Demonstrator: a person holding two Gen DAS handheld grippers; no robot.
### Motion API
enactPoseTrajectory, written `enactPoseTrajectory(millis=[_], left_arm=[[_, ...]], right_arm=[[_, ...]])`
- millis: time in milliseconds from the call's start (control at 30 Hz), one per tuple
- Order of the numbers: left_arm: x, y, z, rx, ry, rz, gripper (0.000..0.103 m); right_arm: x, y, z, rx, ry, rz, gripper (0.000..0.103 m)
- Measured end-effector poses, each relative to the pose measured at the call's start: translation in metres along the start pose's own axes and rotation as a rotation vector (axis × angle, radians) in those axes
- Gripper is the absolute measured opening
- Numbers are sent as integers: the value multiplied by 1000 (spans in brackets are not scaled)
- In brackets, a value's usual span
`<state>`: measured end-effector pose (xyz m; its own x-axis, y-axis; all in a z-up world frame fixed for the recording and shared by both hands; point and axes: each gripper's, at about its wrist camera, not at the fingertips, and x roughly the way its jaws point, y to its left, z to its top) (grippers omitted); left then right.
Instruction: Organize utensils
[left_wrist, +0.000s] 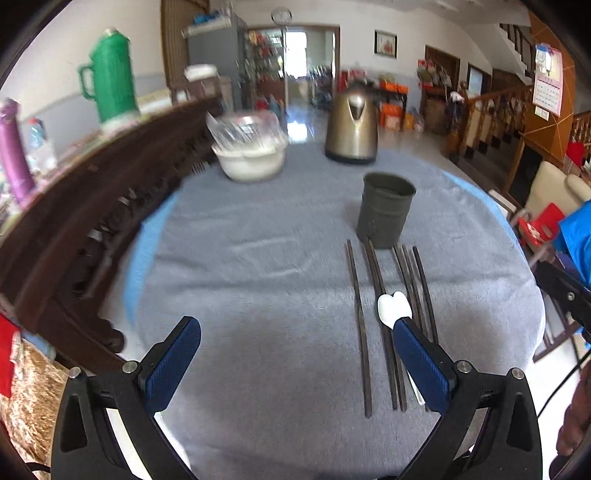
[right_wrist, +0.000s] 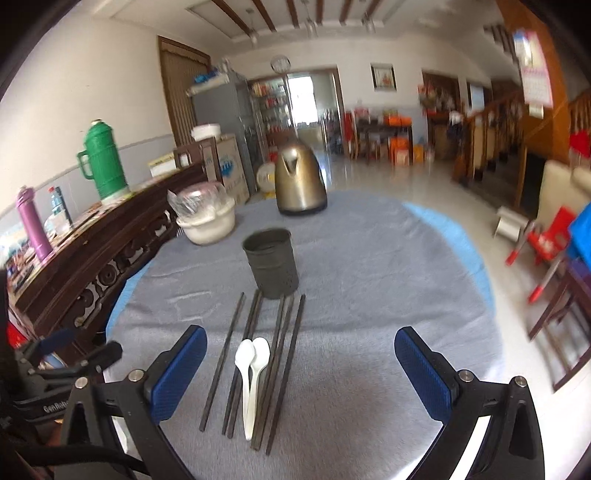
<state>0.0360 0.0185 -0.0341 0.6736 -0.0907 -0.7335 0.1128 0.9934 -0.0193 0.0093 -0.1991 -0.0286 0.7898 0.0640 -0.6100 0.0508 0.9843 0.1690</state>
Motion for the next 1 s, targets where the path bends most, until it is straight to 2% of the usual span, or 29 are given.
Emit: enactPoseTrajectory(millis=[100,167,200,233,300,367,433,500,567,700,833,900,933,1000], left_arm=[[33,4,14,-27,77,-34,103],[53,7,23,-43,113,-50,103],[65,7,28,-50,134,-55,101],[74,7,32,-54,146,-64,98],[94,5,42,-54,187,-95,88],[110,2,50,-51,217,-115,81],[128,-2,57,-42,247,-133,73],[142,-7,62,-37,278,-156,63],[154,-13,66,-27,307,-181,57],[170,-24,72,-7,341,-209,55],[183,-33,75,12,374,-227,49],[189,-35,75,14,391,-229,41],[192,-36,76,13,399,-233,40],[196,-37,77,11,405,-238,35]], right_arm=[[42,-12,9,30,75,50,89],[73,-21,14,75,139,88,73],[92,-27,16,104,172,115,67],[111,-33,18,137,209,135,57],[141,-39,19,184,270,175,51],[172,-45,19,240,322,224,42],[201,-48,20,287,362,276,40],[216,-47,22,312,378,300,40],[230,-46,23,325,402,308,38],[257,-51,21,379,453,312,33],[271,-51,20,385,486,305,22],[277,-48,21,377,498,298,17],[279,-47,21,369,501,286,11],[280,-46,22,363,501,286,9]])
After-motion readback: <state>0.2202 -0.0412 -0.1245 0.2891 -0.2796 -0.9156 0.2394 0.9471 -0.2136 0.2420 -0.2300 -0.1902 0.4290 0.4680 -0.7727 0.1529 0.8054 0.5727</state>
